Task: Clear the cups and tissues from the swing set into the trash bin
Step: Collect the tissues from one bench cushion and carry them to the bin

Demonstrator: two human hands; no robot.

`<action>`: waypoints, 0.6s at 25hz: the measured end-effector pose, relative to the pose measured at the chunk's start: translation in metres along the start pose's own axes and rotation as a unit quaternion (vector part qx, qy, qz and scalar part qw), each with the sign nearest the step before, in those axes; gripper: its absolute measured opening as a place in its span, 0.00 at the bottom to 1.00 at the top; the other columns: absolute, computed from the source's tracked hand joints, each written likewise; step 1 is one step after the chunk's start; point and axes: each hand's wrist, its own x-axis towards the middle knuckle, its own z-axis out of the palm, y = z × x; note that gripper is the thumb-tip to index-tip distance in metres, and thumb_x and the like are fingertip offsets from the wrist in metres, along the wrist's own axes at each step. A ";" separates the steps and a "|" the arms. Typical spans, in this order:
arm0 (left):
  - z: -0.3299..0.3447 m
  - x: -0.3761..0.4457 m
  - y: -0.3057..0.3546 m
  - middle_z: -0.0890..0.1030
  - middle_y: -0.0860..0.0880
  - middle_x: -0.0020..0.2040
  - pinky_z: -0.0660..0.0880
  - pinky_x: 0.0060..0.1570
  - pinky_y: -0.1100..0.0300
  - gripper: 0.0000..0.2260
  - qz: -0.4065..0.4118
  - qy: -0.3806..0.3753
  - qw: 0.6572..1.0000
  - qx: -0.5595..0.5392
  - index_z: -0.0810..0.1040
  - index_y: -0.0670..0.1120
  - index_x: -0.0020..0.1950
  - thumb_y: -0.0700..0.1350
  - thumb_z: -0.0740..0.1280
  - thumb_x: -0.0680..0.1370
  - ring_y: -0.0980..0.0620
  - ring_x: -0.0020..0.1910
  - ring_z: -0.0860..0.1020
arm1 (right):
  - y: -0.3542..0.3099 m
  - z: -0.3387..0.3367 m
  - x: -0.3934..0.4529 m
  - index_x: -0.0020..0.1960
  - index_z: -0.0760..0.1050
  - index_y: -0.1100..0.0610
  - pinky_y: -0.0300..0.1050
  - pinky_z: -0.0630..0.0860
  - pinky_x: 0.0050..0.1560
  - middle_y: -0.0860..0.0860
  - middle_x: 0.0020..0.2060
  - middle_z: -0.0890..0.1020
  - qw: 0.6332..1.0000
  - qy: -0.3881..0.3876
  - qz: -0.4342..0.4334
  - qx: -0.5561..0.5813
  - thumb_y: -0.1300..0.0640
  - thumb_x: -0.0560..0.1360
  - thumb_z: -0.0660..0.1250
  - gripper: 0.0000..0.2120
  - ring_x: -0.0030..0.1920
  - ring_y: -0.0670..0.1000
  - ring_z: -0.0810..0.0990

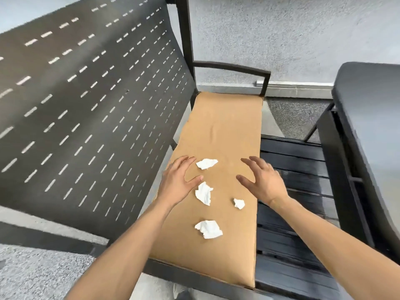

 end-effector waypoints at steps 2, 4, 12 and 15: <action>0.005 0.013 -0.021 0.68 0.57 0.70 0.67 0.66 0.48 0.26 0.015 -0.033 0.999 -0.005 0.68 0.61 0.69 0.63 0.67 0.72 0.55 0.68 0.69 | -0.009 0.013 0.005 0.71 0.65 0.44 0.56 0.71 0.61 0.48 0.71 0.67 0.999 0.008 0.033 0.000 0.36 0.75 0.60 0.27 0.68 0.55 0.69; 0.011 0.022 -0.039 0.68 0.56 0.70 0.68 0.65 0.49 0.27 0.022 -0.061 0.998 -0.011 0.67 0.61 0.69 0.65 0.65 0.71 0.54 0.68 0.69 | -0.015 0.026 0.006 0.70 0.65 0.45 0.56 0.72 0.61 0.49 0.71 0.67 0.998 0.014 0.066 0.011 0.36 0.75 0.60 0.27 0.67 0.56 0.69; 0.053 0.036 -0.080 0.65 0.54 0.72 0.68 0.65 0.47 0.28 0.014 -0.143 0.990 0.003 0.67 0.59 0.71 0.61 0.69 0.73 0.51 0.70 0.66 | 0.006 0.082 -0.003 0.69 0.67 0.44 0.54 0.74 0.55 0.49 0.70 0.69 0.990 -0.028 0.135 0.016 0.40 0.74 0.65 0.25 0.63 0.56 0.72; 0.074 0.038 -0.087 0.64 0.54 0.72 0.69 0.64 0.49 0.28 -0.009 -0.156 0.987 0.024 0.67 0.59 0.72 0.60 0.69 0.73 0.52 0.70 0.65 | 0.022 0.105 0.004 0.69 0.67 0.44 0.55 0.75 0.55 0.49 0.70 0.68 0.987 -0.048 0.150 0.034 0.41 0.75 0.64 0.24 0.63 0.55 0.73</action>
